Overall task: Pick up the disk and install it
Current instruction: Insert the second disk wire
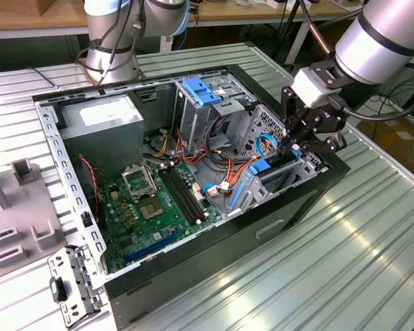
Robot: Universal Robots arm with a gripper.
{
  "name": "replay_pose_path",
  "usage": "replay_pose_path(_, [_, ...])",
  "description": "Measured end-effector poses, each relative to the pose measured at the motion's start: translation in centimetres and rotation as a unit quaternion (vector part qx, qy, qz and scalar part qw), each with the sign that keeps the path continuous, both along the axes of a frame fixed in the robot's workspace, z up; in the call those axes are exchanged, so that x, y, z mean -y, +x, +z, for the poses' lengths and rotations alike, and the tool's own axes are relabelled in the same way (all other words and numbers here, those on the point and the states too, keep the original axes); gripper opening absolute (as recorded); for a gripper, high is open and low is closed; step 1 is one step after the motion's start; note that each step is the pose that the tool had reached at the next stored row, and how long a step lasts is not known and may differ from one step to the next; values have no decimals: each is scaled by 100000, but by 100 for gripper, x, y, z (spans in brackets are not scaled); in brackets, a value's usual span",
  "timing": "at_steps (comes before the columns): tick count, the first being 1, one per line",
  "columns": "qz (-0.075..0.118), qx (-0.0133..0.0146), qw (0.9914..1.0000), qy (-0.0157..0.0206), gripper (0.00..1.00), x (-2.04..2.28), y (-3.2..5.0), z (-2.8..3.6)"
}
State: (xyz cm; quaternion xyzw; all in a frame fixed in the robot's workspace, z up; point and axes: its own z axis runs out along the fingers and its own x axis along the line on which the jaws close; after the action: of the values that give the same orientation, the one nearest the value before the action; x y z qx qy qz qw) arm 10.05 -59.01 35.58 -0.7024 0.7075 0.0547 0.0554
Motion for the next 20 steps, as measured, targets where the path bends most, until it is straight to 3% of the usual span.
replay_pose_path(10, [589,1,99998,205,16,0,0,-92])
replay_pose_path(20, [637,0,99997,319,16,5,-6,-124])
